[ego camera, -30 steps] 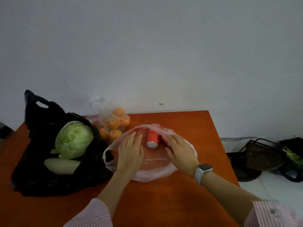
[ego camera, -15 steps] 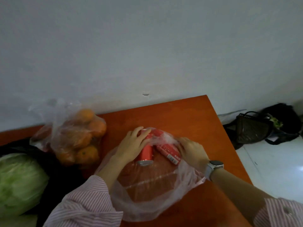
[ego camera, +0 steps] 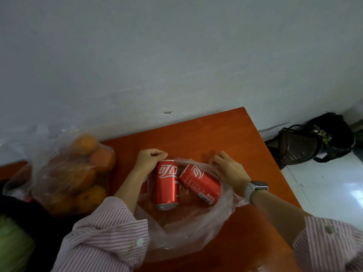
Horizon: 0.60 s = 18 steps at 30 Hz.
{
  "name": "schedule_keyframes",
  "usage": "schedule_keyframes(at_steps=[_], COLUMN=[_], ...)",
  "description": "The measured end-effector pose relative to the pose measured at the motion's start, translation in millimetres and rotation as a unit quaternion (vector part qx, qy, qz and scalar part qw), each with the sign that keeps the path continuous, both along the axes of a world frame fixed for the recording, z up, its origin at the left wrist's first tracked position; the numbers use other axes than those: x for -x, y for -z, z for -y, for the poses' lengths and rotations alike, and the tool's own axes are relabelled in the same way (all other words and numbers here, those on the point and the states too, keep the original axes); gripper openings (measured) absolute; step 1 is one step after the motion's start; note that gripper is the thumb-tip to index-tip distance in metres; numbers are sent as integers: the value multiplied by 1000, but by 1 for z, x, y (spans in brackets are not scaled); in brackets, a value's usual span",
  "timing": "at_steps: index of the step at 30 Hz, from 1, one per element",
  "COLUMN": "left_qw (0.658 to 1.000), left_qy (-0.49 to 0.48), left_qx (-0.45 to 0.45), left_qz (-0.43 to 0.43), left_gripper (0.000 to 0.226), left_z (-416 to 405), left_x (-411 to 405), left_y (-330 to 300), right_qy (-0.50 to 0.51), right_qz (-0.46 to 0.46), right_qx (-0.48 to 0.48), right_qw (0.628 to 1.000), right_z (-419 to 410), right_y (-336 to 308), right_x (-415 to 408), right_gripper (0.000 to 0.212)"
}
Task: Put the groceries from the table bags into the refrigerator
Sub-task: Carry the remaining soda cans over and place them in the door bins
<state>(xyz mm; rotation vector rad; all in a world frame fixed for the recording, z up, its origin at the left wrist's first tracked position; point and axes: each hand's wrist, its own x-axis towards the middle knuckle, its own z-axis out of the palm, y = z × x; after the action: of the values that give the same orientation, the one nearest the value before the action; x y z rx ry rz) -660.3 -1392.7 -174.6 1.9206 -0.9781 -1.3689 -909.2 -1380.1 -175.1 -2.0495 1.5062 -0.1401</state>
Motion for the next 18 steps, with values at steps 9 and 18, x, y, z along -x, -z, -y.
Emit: schedule_keyframes(at_steps=[9,18], left_qw=[935,970], left_qy=[57,122], left_qx=[202,15], left_qz=[284,209], left_gripper=[51,115], left_z=[-69,-80], left_x=[20,24], left_y=[-3,-4], right_qy=[47,-114], right_qz=[72,-114], right_qx=[17,55], right_qw=[996,985], right_z=[-27,-45], right_y=[-14,-31], right_x=[11,-31], right_gripper=[41,69])
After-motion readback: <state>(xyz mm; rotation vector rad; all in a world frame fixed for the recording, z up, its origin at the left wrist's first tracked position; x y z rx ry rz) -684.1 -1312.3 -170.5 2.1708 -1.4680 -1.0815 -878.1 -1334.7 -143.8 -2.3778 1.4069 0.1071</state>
